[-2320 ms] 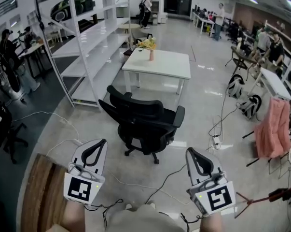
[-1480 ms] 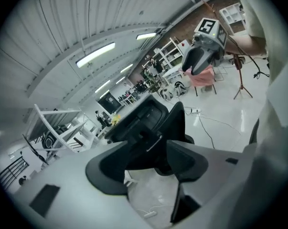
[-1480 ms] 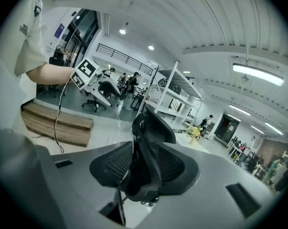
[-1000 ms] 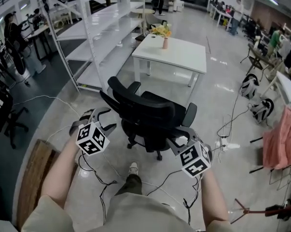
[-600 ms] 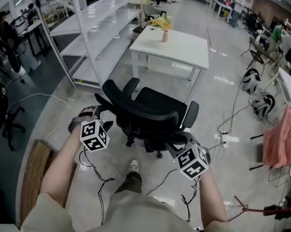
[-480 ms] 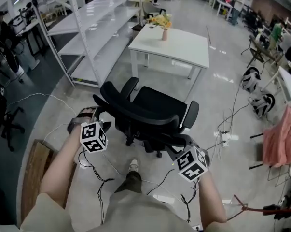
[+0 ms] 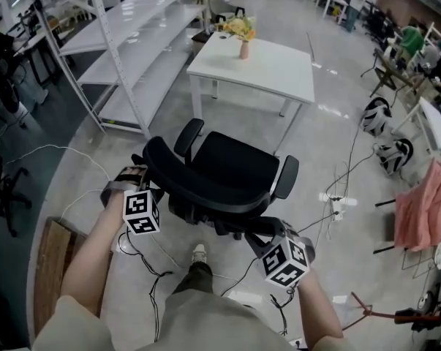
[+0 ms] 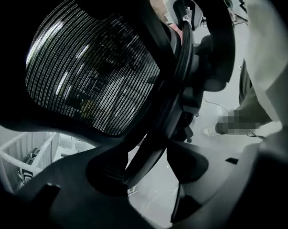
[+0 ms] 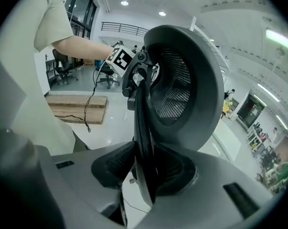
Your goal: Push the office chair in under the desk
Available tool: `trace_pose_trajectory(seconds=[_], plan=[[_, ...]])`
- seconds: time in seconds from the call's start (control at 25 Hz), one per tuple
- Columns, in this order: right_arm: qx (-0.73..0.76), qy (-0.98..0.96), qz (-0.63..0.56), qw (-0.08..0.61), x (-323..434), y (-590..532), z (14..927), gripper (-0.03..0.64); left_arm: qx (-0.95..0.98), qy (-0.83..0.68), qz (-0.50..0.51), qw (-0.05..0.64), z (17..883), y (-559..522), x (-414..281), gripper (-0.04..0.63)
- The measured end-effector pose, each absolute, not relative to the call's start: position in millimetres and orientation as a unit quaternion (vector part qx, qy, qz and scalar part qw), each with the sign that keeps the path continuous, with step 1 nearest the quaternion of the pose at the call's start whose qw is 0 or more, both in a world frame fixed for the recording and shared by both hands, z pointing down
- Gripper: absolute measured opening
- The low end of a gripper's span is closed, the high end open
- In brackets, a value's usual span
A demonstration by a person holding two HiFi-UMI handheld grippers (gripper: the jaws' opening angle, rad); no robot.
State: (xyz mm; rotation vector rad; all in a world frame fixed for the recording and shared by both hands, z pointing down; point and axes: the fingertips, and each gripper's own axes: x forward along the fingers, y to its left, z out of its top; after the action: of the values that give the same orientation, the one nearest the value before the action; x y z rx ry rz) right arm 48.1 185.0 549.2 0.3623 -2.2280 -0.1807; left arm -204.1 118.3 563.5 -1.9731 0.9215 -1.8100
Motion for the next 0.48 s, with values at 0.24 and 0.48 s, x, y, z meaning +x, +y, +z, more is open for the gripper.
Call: trace_pose_trajectory(seconds=[0.24, 0.48], plan=[[0.146, -0.891, -0.057, 0.426, 50.1, 165.2, 548.6, 0.140, -0.716, 0.331, -0.600, 0.129, 562.3, 103.1, -203.7, 0.259], [0.158, -0.885, -0.053, 0.435, 50.4, 134.5, 551.2, 0.141, -0.725, 0.321, -0.597, 0.120, 563.2, 73.8, -203.9, 0.256]])
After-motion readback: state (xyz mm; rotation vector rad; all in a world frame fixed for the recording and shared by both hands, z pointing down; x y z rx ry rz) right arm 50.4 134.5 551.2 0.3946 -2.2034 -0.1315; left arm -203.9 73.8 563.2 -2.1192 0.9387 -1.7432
